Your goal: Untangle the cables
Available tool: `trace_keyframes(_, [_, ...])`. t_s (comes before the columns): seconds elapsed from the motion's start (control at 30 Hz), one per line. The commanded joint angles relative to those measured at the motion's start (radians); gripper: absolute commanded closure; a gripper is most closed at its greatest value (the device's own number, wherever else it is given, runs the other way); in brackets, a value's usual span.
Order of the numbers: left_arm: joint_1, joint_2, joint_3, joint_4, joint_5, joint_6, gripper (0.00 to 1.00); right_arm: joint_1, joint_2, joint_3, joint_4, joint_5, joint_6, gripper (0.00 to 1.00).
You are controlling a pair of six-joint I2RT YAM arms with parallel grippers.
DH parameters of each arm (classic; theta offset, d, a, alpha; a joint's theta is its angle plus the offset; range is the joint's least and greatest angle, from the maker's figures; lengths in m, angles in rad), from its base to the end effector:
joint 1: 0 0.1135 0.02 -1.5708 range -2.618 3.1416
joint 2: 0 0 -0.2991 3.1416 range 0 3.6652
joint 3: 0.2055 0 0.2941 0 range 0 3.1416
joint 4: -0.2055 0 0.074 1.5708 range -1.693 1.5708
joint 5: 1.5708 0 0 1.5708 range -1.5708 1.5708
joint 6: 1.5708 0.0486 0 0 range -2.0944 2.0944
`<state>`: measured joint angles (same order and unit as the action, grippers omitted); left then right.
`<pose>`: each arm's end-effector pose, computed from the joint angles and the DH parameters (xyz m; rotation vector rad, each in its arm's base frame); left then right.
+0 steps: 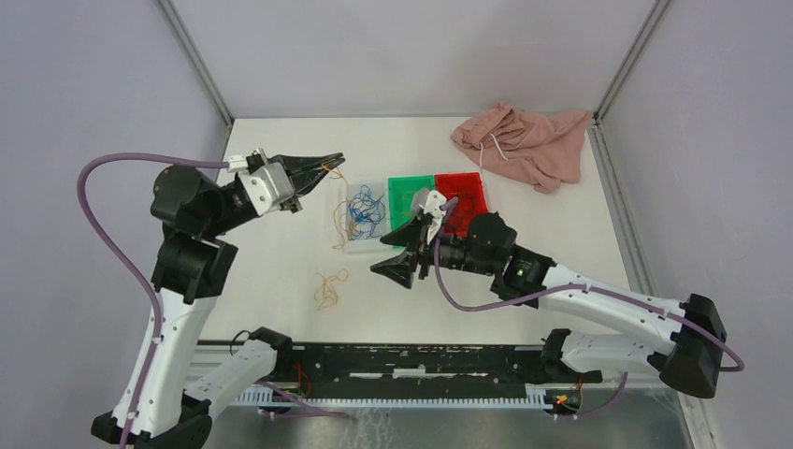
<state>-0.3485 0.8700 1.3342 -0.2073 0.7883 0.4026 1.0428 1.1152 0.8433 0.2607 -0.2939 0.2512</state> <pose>0.1409 -0.0879 0.5522 1.0754 0.9070 -0.4714 0.1402 0.2683 0.3612 -0.8886 1.4786 1.2190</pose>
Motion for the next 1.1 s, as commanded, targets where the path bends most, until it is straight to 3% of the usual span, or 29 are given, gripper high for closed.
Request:
trace_keyframes(0.0, [-0.001, -0.013, -0.018, 0.026, -0.003, 0.020, 0.97, -0.001, 0.019, 0.097, 0.042, -0.021, -0.008, 0.30])
trace_keyframes(0.13, [-0.001, -0.020, -0.059, 0.027, 0.002, 0.017, 0.97, 0.000, 0.087, 0.160, 0.088, -0.044, 0.032, 0.30])
trace_keyframes(0.37, [-0.005, 0.008, -0.159, 0.080, 0.003, -0.083, 0.97, -0.020, 0.174, 0.220, -0.018, 0.115, 0.043, 0.36])
trace_keyframes(0.53, [-0.021, 0.069, -0.214, 0.086, -0.064, -0.098, 0.97, -0.098, 0.127, 0.186, -0.183, 0.404, 0.067, 0.36])
trace_keyframes(0.87, [-0.087, 0.333, -0.175, 0.114, -0.269, -0.061, 0.97, -0.369, 0.005, 0.022, -0.315, 0.699, 0.199, 0.35])
trace_keyframes(1.07, [-0.127, 0.531, -0.078, 0.112, -0.383, 0.005, 0.97, -0.428, -0.036, -0.027, -0.296, 0.722, 0.213, 0.35])
